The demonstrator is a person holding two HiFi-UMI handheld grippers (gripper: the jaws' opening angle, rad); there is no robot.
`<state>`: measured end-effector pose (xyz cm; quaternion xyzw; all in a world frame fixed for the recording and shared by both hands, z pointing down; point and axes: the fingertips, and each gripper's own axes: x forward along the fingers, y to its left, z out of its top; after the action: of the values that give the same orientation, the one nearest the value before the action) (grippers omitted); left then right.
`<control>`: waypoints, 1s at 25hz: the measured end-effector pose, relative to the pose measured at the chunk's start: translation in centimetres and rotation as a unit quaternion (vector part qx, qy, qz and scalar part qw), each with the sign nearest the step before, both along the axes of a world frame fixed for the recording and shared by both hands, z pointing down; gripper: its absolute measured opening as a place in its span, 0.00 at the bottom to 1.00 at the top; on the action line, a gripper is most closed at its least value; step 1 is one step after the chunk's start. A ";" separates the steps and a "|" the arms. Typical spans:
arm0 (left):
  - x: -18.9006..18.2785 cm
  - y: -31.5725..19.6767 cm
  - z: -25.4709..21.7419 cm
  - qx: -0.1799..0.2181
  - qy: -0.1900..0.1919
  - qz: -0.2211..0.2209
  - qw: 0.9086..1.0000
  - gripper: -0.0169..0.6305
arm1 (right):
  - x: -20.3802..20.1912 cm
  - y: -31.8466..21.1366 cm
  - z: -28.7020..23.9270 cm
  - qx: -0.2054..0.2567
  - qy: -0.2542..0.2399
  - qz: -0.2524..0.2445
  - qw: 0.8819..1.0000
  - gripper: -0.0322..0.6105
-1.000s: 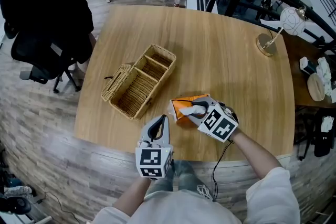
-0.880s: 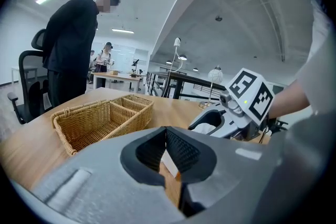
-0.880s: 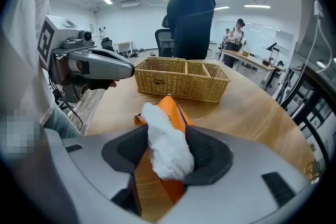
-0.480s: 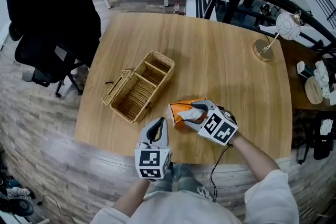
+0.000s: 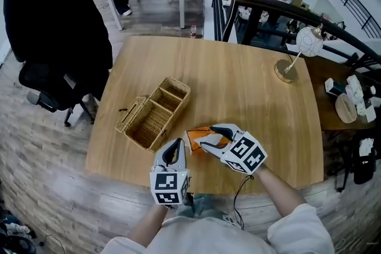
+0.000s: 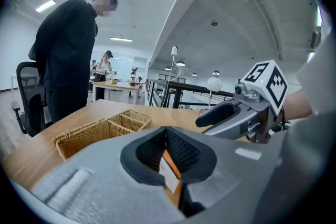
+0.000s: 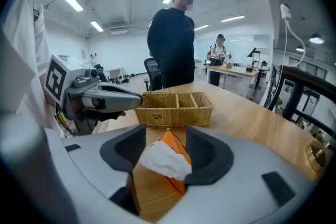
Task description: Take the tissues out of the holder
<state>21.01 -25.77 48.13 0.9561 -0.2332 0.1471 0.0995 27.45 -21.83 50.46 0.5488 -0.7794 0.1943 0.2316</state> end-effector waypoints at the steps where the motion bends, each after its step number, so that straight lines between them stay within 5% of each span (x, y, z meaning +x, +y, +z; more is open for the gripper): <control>1: 0.1 0.0 -0.4 0.002 0.004 0.000 1.000 0.04 | 0.0 0.1 -0.5 0.006 -0.005 0.008 1.000 0.42; 9: 0.4 0.0 -2.6 0.022 0.025 0.001 0.999 0.04 | 1.7 1.6 -2.6 0.055 -0.056 0.120 0.990 0.41; 25: 1.5 1.8 -2.3 0.021 0.027 0.029 0.999 0.04 | 4.8 6.6 -3.0 0.138 -0.113 0.309 0.934 0.06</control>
<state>22.46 -23.98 45.80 0.9679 -0.2058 0.1192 0.0809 32.28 -15.21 47.45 0.7636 -0.6113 0.2076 -0.0081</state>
